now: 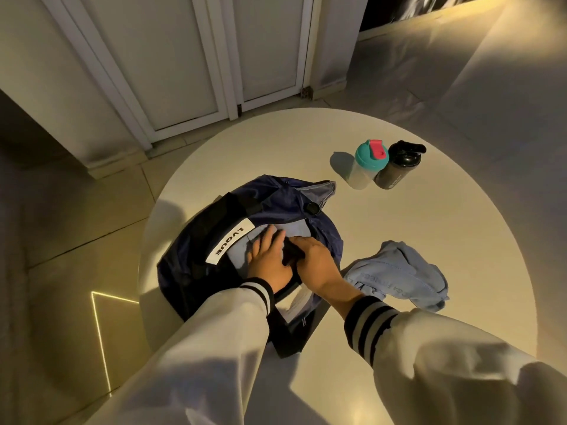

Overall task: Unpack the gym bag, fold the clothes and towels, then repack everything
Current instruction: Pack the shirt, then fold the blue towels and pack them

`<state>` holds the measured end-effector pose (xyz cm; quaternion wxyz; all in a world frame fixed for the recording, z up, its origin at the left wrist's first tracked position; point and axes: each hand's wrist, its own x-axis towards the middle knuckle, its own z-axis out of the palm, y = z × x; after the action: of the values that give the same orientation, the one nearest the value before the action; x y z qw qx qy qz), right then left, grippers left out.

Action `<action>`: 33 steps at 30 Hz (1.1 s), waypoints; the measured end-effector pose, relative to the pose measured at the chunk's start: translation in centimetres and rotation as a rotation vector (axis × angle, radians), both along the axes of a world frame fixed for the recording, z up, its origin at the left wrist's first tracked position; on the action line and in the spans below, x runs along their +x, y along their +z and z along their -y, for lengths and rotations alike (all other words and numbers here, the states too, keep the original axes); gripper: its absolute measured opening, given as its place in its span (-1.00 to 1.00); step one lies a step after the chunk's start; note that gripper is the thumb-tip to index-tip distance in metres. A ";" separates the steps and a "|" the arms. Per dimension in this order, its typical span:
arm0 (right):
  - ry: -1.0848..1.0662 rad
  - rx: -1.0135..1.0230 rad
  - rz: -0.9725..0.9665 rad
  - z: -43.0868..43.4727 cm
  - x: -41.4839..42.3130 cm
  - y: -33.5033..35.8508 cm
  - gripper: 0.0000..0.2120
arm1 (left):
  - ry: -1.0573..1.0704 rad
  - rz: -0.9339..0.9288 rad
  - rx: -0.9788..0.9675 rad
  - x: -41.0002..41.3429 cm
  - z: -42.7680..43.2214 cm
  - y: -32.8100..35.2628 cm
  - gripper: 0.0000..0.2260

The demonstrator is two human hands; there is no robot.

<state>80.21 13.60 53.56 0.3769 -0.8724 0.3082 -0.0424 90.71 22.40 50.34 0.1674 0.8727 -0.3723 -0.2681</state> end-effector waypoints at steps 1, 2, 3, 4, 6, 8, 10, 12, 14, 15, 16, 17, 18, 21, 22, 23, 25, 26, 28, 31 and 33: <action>-0.003 -0.011 -0.004 0.1 -0.6 0.0 -0.46 | -0.011 -0.024 -0.022 -0.5 -0.4 -0.1 -0.31; -0.009 -0.039 -0.007 0.2 -1.4 -0.1 -0.46 | -0.019 -0.026 -0.020 -1.0 -0.9 -0.2 -0.33; -0.013 -0.074 -0.005 0.2 -2.3 -0.1 -0.49 | -0.015 -0.002 -0.005 -1.7 -1.3 0.0 -0.36; -0.019 -0.118 0.017 0.0 -3.2 0.0 -0.52 | 0.011 0.040 -0.003 -2.4 -1.5 0.4 -0.40; -0.075 -0.160 0.069 -0.4 -5.0 0.4 -0.59 | 0.128 0.109 -0.097 -4.2 -1.3 2.1 -0.55; -0.151 -0.155 0.094 -0.4 -6.5 1.0 -0.59 | 0.227 0.083 -0.268 -6.3 -0.2 4.2 -0.66; -0.210 -0.109 0.062 0.1 -8.2 1.9 -0.59 | 0.201 0.007 -0.398 -8.8 1.0 5.8 -0.72; -0.243 -0.049 -0.025 1.0 -10.2 2.0 -0.63 | 0.166 -0.126 -0.427 -11.5 1.9 6.2 -0.77; -0.229 0.023 -0.087 1.9 -12.8 1.5 -0.69 | 0.147 -0.221 -0.345 -13.9 2.5 5.2 -0.79; -0.213 0.060 -0.094 2.1 -14.2 1.4 -0.69 | 0.124 -0.252 -0.273 -15.0 2.9 4.3 -0.79; -0.201 0.088 -0.099 2.4 -15.6 1.0 -0.68 | 0.088 -0.267 -0.204 -16.1 3.2 3.2 -0.77; -0.197 0.102 -0.112 2.6 -16.9 0.7 -0.69 | 0.044 -0.269 -0.138 -17.2 3.6 2.3 -0.75; -0.202 0.108 -0.128 2.9 -18.2 0.1 -0.70 | 0.005 -0.277 -0.087 -18.3 4.0 1.5 -0.73; -0.211 0.095 -0.138 3.8 -21.2 -1.9 -0.73 | 0.001 -0.313 -0.033 -20.8 5.3 -0.7 -0.69; -0.212 0.102 -0.141 4.2 -21.7 -2.5 -0.72 | 0.017 -0.318 -0.039 -21.3 5.8 -1.6 -0.68; -0.209 0.107 -0.151 4.7 -22.3 -3.1 -0.70 | 0.027 -0.320 -0.036 -21.7 6.2 -2.3 -0.67; -0.184 0.096 -0.155 5.7 -23.1 -3.9 -0.67 | 0.019 -0.329 -0.017 -22.3 6.9 -3.3 -0.67; -0.171 0.087 -0.150 6.2 -23.5 -4.8 -0.66 | 0.000 -0.325 -0.012 -22.5 7.3 -3.8 -0.68; -0.137 0.030 -0.139 7.1 -23.9 -5.5 -0.65 | -0.025 -0.311 -0.015 -23.0 7.9 -4.0 -0.64; -0.086 0.015 -0.204 8.7 -24.6 -7.0 -0.60 | -0.107 -0.287 -0.041 -23.5 8.1 -5.5 -0.57; -0.043 -0.060 -0.296 9.6 -25.0 -8.6 -0.57 | -0.138 -0.216 -0.064 -23.7 7.5 -7.4 -0.56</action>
<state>55.22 3.95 45.01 0.3000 -0.8733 0.3776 0.0692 67.01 14.89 42.95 0.2153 0.8054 -0.4195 -0.3592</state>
